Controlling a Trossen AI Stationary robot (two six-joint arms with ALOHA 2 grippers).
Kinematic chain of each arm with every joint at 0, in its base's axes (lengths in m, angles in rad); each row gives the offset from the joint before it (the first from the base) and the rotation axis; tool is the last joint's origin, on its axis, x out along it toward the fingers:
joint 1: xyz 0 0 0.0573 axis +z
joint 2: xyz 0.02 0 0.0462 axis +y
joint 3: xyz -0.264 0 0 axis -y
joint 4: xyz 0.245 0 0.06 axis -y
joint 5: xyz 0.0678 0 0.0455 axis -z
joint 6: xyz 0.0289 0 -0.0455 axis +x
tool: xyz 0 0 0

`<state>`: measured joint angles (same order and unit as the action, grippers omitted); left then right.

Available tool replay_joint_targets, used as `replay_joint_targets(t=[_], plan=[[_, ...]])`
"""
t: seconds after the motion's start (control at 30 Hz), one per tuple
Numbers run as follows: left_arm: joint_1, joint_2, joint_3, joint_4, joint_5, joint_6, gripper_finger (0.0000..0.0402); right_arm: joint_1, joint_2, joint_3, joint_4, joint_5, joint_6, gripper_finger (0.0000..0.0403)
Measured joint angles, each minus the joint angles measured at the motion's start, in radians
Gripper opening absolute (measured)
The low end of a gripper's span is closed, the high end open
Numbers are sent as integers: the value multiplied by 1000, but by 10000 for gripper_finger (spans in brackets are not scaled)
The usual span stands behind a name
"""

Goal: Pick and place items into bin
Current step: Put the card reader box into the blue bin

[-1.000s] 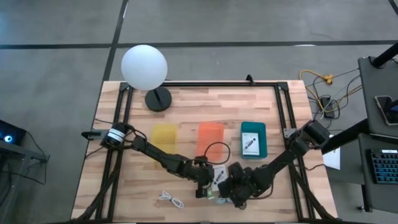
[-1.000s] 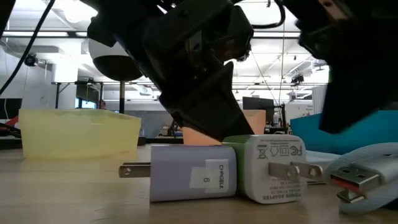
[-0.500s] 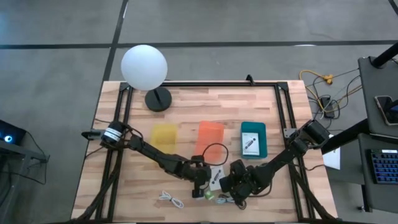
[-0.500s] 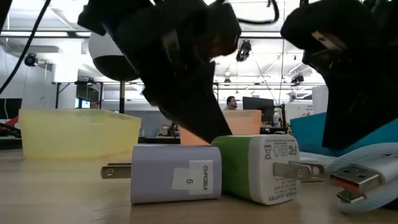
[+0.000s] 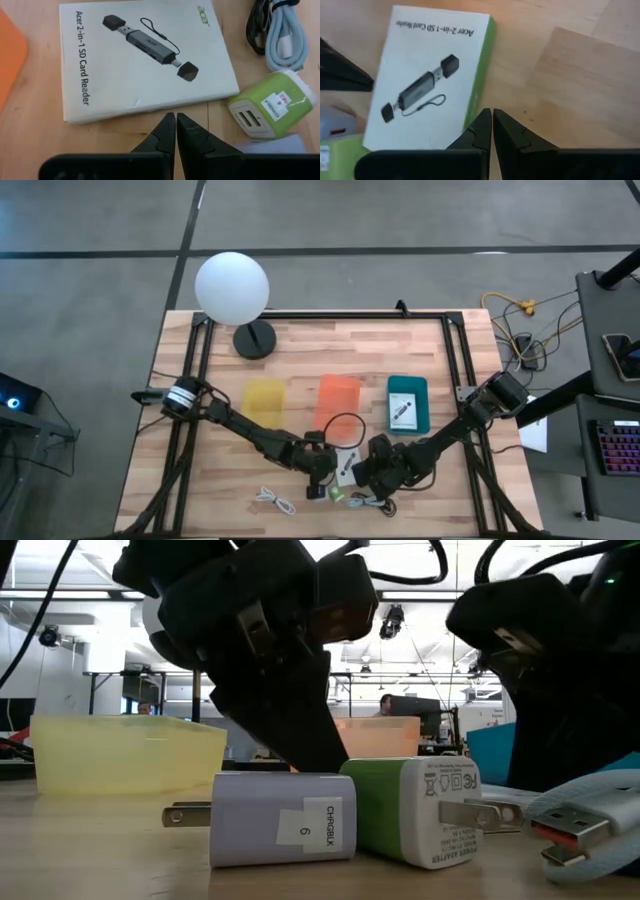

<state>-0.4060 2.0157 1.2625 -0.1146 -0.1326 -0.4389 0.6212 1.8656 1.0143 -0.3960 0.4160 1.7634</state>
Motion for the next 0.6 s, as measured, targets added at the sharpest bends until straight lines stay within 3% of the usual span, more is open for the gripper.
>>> replay_joint_targets(t=[0.4,0.6], plan=[[11,20,-3,15,10,0,0,-11,0,2,100,-11,-120,8],[13,16,-6,7,27,0,0,-9,-13,62,96,50,-166,8]])
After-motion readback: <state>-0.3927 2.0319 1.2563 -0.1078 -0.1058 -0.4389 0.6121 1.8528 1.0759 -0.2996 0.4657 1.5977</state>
